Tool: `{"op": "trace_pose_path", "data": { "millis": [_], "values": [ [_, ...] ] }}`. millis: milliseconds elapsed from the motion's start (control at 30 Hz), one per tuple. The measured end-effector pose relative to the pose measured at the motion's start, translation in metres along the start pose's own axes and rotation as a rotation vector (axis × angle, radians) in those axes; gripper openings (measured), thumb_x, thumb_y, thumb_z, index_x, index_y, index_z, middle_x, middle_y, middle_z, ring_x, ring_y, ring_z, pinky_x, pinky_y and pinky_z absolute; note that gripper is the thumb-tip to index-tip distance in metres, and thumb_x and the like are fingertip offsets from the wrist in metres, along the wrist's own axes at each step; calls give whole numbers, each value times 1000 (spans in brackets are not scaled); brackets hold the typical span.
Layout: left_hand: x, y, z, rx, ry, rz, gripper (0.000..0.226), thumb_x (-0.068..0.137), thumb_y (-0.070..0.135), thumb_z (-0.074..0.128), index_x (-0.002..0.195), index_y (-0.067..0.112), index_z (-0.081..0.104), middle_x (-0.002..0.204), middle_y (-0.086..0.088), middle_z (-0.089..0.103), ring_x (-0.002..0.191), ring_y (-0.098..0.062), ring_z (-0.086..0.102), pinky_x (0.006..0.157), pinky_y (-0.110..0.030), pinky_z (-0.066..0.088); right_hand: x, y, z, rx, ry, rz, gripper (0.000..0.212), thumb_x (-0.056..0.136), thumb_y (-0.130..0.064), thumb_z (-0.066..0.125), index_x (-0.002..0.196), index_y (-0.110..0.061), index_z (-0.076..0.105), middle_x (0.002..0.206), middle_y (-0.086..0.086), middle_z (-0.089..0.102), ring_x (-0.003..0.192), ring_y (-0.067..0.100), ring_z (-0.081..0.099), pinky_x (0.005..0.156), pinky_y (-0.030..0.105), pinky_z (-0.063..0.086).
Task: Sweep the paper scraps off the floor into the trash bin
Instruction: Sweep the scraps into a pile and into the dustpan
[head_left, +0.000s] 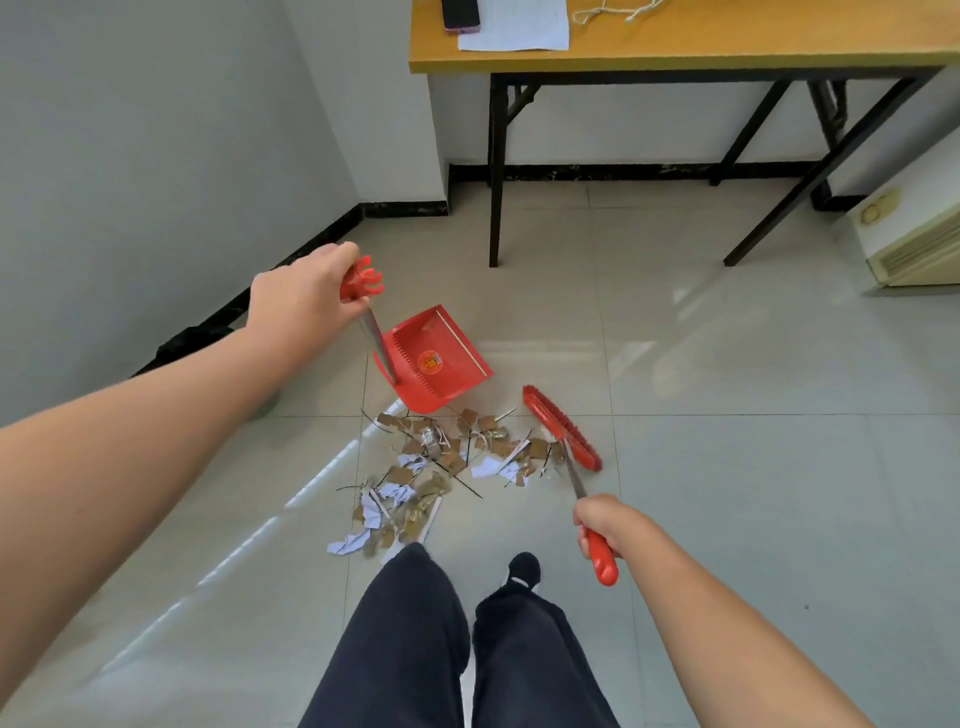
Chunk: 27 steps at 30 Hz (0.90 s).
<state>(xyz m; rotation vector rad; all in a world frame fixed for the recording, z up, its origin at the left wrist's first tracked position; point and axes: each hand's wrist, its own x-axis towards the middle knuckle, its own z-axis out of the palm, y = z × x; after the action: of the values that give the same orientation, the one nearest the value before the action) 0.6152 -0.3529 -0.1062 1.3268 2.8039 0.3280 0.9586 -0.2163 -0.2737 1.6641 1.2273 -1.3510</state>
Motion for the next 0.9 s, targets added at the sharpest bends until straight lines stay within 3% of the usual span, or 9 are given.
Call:
{"op": "trace_pose_path", "data": {
  "millis": [67, 200, 367, 467, 567, 733, 833, 900],
  "values": [
    [-11, -19, -6, 5, -13, -6, 26, 84, 33, 65, 87, 21, 43, 94, 4, 62, 90, -29, 63, 64, -38, 49, -7, -12, 20, 17, 31, -18, 17, 83, 3, 29, 82, -1, 46, 45, 8, 42, 37, 17, 39, 38, 22, 35],
    [-31, -63, -17, -23, 5, -25, 26, 86, 34, 65, 84, 18, 43, 85, 11, 52, 82, -23, 56, 59, -30, 34, -17, -30, 68, 51, 39, -33, 32, 85, 3, 28, 110, -2, 46, 52, 6, 42, 40, 15, 37, 39, 23, 36],
    [-60, -146, -31, -59, -23, -17, 26, 86, 33, 66, 85, 20, 43, 87, 15, 51, 81, -17, 51, 59, -29, 31, -27, -38, 155, -39, 63, -13, 35, 84, -1, 31, 115, -13, 42, 44, 7, 46, 36, 17, 42, 43, 24, 42],
    [-73, -196, -43, -91, -68, 32, 25, 83, 29, 65, 82, 23, 42, 97, 13, 63, 94, -18, 61, 61, -33, 43, -35, -36, 211, -135, 76, -14, 36, 78, -2, 30, 108, -2, 49, 37, 5, 49, 40, 20, 46, 58, 32, 46],
    [-88, -238, -57, -107, -87, 38, 24, 80, 28, 66, 81, 23, 42, 95, 8, 66, 92, -21, 60, 65, -38, 49, -50, -33, 260, -144, 75, -2, 24, 80, -5, 30, 86, 1, 52, 44, 8, 51, 44, 21, 48, 63, 35, 46],
    [-118, -293, -67, -142, -89, -17, 21, 76, 26, 68, 82, 18, 50, 84, 6, 61, 82, -21, 56, 64, -39, 49, -80, -42, 312, -118, 78, 16, 20, 79, -2, 31, 80, -1, 52, 42, 5, 47, 41, 19, 43, 51, 29, 43],
    [-127, -311, -65, -158, -84, -50, 21, 75, 26, 69, 84, 16, 51, 84, 4, 61, 78, -18, 50, 62, -38, 47, -97, -54, 318, -94, 127, -32, 15, 82, 1, 35, 74, 0, 48, 34, 6, 44, 37, 18, 42, 44, 23, 39],
    [-130, -317, -66, -178, -83, -72, 21, 76, 26, 69, 85, 17, 52, 85, 4, 61, 77, -16, 47, 62, -36, 44, -110, -60, 313, -77, 154, -71, 12, 84, 1, 38, 78, 1, 48, 39, 9, 45, 37, 18, 42, 43, 23, 39]
  ]
}}
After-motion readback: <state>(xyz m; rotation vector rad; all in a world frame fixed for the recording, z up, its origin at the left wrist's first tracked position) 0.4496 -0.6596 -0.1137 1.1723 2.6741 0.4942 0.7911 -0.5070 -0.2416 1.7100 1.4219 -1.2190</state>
